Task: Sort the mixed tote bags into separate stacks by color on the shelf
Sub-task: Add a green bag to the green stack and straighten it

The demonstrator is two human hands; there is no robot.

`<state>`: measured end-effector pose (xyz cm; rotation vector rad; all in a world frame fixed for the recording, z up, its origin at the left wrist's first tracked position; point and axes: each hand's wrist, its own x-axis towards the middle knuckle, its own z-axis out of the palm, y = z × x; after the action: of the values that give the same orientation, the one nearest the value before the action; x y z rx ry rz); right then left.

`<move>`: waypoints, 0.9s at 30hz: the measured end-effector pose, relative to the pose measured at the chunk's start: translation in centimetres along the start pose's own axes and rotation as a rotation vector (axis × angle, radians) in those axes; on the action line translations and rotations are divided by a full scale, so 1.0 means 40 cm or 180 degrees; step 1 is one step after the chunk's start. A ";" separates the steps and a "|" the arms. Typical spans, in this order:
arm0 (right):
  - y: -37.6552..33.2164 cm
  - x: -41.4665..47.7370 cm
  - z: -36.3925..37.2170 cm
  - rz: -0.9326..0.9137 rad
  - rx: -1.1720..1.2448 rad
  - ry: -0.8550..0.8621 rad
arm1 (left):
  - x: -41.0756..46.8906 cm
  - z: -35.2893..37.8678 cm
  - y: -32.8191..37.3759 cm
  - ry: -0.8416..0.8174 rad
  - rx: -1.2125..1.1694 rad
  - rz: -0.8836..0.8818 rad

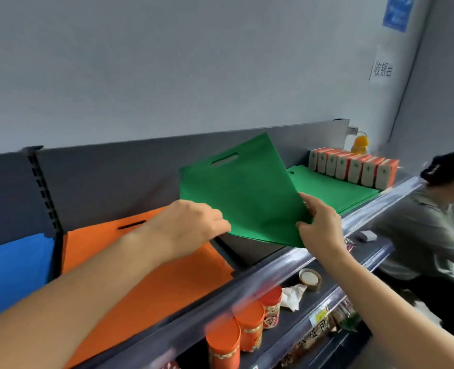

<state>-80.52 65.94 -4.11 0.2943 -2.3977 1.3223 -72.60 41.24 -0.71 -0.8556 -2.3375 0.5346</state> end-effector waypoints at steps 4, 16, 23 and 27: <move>0.093 0.123 -0.039 0.0060 -0.0128 0.0147 | 0.161 0.077 0.000 -0.0237 -0.0046 0.0133; 0.372 0.524 -0.167 0.0076 -0.0202 -0.0067 | 0.611 0.253 0.101 -0.0780 -0.0162 -0.0192; 0.523 0.719 -0.221 0.0075 -0.0358 -0.0305 | 0.818 0.346 0.163 -0.1159 -0.0167 -0.0491; 0.598 0.772 -0.208 0.0105 -0.0710 -0.0623 | 0.857 0.389 0.201 -0.1603 -0.0539 -0.0655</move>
<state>-115.14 85.82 -5.18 0.3356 -2.6952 1.0690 -100.33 67.80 -3.46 -0.5879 -2.9249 0.5135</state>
